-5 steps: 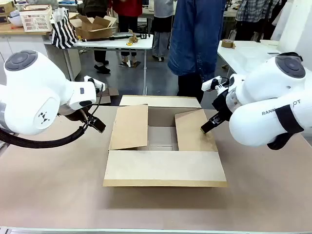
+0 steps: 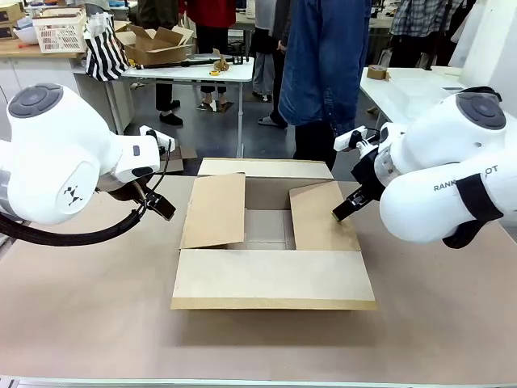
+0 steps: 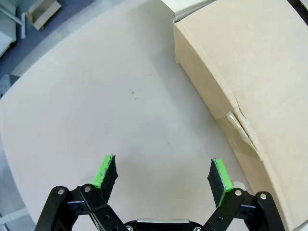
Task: Pack the gift set into the box.
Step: Place both hands on the side flaps of the Package Box and spread them outward.
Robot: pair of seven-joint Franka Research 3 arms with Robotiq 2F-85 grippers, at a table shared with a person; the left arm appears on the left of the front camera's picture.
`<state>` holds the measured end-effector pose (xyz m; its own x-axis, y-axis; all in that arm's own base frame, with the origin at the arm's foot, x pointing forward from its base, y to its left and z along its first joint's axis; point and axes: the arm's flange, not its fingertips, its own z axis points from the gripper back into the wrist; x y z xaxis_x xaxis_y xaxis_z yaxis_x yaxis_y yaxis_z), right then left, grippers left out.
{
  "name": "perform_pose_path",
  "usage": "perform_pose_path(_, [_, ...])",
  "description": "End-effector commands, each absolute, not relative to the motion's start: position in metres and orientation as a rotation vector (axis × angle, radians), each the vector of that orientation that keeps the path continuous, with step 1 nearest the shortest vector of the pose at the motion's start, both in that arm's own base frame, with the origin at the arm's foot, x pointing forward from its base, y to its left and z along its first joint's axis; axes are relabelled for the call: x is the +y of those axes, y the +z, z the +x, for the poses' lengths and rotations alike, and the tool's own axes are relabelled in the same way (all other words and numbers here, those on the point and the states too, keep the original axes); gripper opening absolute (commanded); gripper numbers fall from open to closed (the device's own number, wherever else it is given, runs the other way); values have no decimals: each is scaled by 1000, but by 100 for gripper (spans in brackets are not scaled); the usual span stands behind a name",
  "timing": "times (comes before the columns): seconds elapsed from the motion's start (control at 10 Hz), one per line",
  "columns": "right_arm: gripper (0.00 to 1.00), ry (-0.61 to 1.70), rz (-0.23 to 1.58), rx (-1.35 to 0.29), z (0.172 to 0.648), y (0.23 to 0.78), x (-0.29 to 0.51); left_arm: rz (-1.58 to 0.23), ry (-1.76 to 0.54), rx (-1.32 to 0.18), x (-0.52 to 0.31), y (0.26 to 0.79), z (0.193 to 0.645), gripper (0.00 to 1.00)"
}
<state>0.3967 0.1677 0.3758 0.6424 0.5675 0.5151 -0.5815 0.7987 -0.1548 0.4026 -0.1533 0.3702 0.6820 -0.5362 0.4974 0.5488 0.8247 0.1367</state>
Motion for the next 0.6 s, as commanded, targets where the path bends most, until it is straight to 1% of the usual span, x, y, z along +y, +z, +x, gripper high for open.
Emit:
perform_pose_path(0.0, [100, 654, 26, -578, 397, 376, 168, -25, -606, -550, -152, 370, 403, 100])
perform_pose_path(0.5, [100, 654, 26, -578, 397, 376, 168, -25, -606, -550, -152, 370, 403, 100])
